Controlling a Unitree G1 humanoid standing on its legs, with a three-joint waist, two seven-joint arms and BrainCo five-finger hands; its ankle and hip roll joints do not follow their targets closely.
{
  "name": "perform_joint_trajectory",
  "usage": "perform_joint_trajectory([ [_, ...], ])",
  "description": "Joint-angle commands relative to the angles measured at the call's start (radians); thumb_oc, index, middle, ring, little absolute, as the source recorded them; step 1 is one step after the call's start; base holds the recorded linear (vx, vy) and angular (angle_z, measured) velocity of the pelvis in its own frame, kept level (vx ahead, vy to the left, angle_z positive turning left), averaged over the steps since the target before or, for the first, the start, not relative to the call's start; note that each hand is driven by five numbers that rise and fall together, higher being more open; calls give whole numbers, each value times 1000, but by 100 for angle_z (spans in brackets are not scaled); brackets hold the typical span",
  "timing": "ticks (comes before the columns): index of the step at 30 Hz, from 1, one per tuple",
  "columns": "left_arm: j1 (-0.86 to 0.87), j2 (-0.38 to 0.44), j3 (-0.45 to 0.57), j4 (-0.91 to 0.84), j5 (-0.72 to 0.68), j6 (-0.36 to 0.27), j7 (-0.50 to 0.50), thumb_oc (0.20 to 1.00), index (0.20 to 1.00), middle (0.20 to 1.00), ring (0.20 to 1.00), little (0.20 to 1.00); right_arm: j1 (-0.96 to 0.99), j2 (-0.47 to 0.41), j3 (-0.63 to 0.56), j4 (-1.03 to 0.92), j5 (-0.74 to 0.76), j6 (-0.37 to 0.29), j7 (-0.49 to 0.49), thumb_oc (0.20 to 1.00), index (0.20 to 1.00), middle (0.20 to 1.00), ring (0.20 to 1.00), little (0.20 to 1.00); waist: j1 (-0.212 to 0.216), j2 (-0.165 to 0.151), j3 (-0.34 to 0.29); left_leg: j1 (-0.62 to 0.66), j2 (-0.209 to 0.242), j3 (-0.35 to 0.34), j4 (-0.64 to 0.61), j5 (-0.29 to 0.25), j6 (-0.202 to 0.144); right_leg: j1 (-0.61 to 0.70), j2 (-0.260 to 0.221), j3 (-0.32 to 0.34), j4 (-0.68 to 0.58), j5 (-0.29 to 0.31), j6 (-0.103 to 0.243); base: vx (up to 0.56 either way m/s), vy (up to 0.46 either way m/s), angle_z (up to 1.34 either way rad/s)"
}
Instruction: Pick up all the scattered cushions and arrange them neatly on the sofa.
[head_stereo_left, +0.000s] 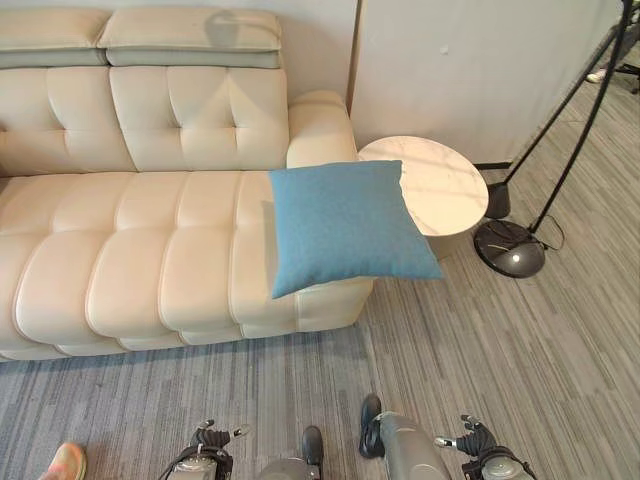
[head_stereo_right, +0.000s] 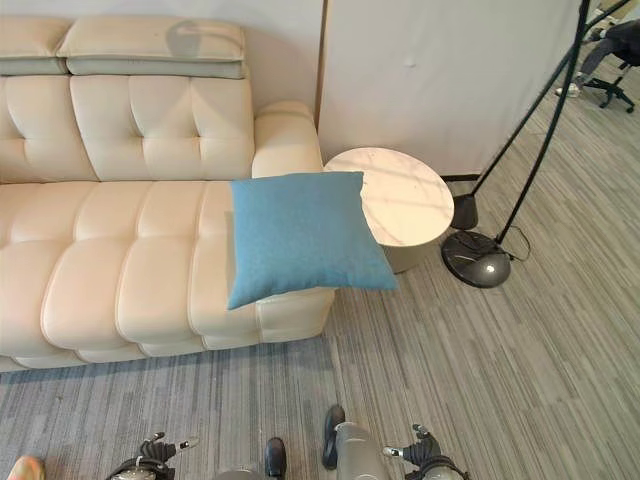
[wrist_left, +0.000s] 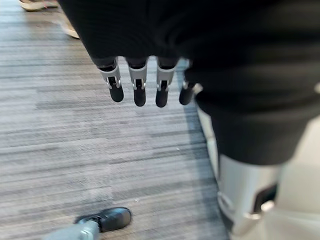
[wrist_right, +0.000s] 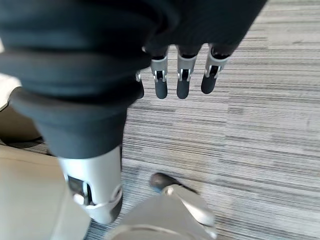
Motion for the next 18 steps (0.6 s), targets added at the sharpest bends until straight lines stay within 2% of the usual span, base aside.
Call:
perform_joint_trajectory([
  [1,10,11,17,-33,-1,-13,9,1000,1000,1000,1000,1000,-3,-28,-30,-4,16,8,-15,1000,1000,1000,1000,1000,-18,7,31,-4,18,-5,-8,-46,-53,84,8,32,-126,101,33,402,-152,9],
  [2,5,10,14,-35,9,-16,5,1000,1000,1000,1000,1000,2,-32,-38,-5,15,9,-17,1000,1000,1000,1000,1000,-24,4,23,16,11,-18,-8,-64,-58,84,5,20,-173,123,43,323,-135,11],
  [5,9,2,10,-32,11,-17,1,1000,1000,1000,1000,1000,9,-34,-43,4,11,9,-14,1000,1000,1000,1000,1000,-30,5,9,43,8,-29,-8,-87,-63,100,0,8,-176,127,41,362,-147,20],
  [6,14,-9,10,-28,7,-18,-1,1000,1000,1000,1000,1000,11,-39,-43,12,10,6,-11,1000,1000,1000,1000,1000,-33,13,-14,74,15,-36,-8,-109,-66,127,4,2,-173,141,30,422,-187,33],
  [8,22,-20,9,-25,-3,-16,-3,1000,1000,1000,1000,1000,13,-47,-40,10,15,4,-7,1000,1000,1000,1000,1000,-41,26,-27,80,36,-48,36,-131,-75,149,10,-12,-155,122,16,460,-247,36],
  [9,25,-24,6,-25,-8,-17,-1,1000,1000,1000,1000,1000,13,-53,-35,10,15,1,-5,1000,1000,1000,1000,1000,-45,29,-29,66,47,-50,114,-147,-87,166,13,-18,-144,101,5,344,-243,18],
  [11,30,-33,2,-32,-23,-18,-3,1000,1000,1000,1000,1000,10,-65,-27,2,18,-2,-4,1000,1000,1000,1000,1000,-42,34,-19,18,58,-39,273,-116,-114,200,19,-25,-140,75,-16,225,-193,7],
  [12,30,-33,2,-32,-23,-18,-3,1000,1000,1000,1000,1000,10,-65,-27,2,18,-2,-4,1000,1000,1000,1000,1000,-42,34,-19,15,59,-39,278,-119,-114,200,19,-26,-140,75,-16,119,-154,6],
  [14,24,-41,-12,-52,-44,-24,-4,1000,1000,1000,1000,1000,3,-86,-26,-19,19,-4,-4,1000,1000,1000,1000,1000,-30,32,20,-108,55,-59,497,-52,-139,241,14,-41,-136,45,-48,143,-226,5],
  [16,21,-42,-16,-54,-54,-25,-5,1000,1000,1000,1000,1000,0,-90,-29,-11,20,1,-7,1000,1000,1000,1000,1000,-28,27,23,-154,56,-47,495,-65,-131,256,6,-53,-143,30,-56,152,-164,8],
  [18,25,-45,-21,-59,-50,-20,-7,1000,1000,1000,1000,1000,-3,-91,-32,-6,25,5,-11,1000,1000,1000,1000,1000,-30,24,19,-164,39,-35,365,-109,-109,271,-2,-62,-160,30,-46,155,-49,17],
])
